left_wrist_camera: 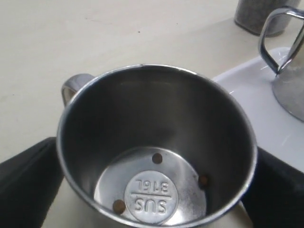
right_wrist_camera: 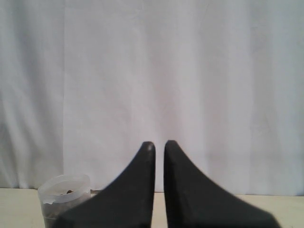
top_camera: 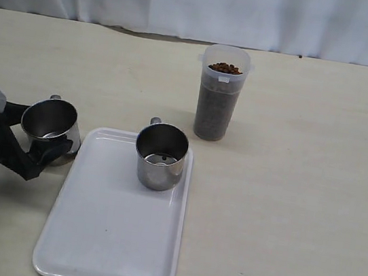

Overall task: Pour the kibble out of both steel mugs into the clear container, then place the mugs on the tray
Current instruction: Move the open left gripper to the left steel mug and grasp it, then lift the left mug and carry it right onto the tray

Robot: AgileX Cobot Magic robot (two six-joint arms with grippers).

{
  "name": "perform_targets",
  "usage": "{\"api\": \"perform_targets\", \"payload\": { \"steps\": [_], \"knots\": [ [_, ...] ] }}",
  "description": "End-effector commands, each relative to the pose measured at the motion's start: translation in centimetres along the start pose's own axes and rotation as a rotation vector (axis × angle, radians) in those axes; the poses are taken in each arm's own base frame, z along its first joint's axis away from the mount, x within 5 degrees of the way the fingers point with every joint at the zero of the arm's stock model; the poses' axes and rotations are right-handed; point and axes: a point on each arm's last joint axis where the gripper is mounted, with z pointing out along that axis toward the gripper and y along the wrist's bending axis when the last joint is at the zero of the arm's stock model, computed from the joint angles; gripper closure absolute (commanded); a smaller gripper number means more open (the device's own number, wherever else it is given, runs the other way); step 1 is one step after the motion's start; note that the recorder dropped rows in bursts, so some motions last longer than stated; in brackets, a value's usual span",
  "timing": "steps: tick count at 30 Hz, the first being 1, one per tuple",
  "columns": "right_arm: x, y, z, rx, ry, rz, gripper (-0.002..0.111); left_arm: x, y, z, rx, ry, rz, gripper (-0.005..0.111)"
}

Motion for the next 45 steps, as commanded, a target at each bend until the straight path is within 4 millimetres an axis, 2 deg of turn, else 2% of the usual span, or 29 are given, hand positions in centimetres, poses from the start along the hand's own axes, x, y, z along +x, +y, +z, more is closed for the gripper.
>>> {"api": "perform_targets", "payload": {
  "steps": [1, 9, 11, 14, 16, 21, 25, 32, 37, 40, 45],
  "knots": [
    [0.2, -0.1, -0.1, 0.007, 0.006, -0.003, 0.103, -0.4, 0.2, 0.5, 0.008, -0.026, 0.019, 0.038],
    [0.2, -0.1, -0.1, 0.007, 0.006, -0.003, 0.103, -0.5, 0.3, 0.5, 0.006, -0.029, 0.024, 0.040],
    [0.2, -0.1, -0.1, 0.007, 0.006, -0.003, 0.103, -0.5, 0.3, 0.5, 0.006, -0.029, 0.024, 0.054],
    [0.2, -0.1, -0.1, 0.007, 0.006, -0.003, 0.103, -0.4, 0.3, 0.5, 0.006, -0.018, 0.019, 0.088],
    [0.2, -0.1, -0.1, 0.007, 0.006, -0.003, 0.103, -0.2, 0.3, 0.5, 0.004, 0.004, 0.019, 0.107],
    [0.2, -0.1, -0.1, 0.007, 0.006, -0.003, 0.103, -0.1, 0.4, 0.5, 0.001, 0.014, 0.020, 0.107],
    [0.2, -0.1, -0.1, 0.007, 0.005, -0.003, 0.103, -1.2, 0.3, 0.2, 0.008, -0.018, 0.035, 0.107],
    [0.2, -0.1, -0.1, 0.007, 0.009, -0.003, 0.103, -4.4, -1.6, -1.3, 0.190, -0.149, 0.066, 0.107],
    [0.2, -0.1, -0.1, 0.007, 0.009, -0.003, 0.103, -4.7, -2.3, -1.5, 0.268, -0.197, 0.075, 0.107],
    [0.2, -0.1, -0.1, 0.007, 0.009, -0.003, 0.103, -4.8, -3.0, -1.0, 0.307, -0.200, 0.080, 0.107],
    [0.2, -0.1, -0.1, 0.007, 0.009, -0.003, 0.103, -4.5, -4.1, 1.2, 0.346, -0.104, 0.129, 0.107]
  ]
}}
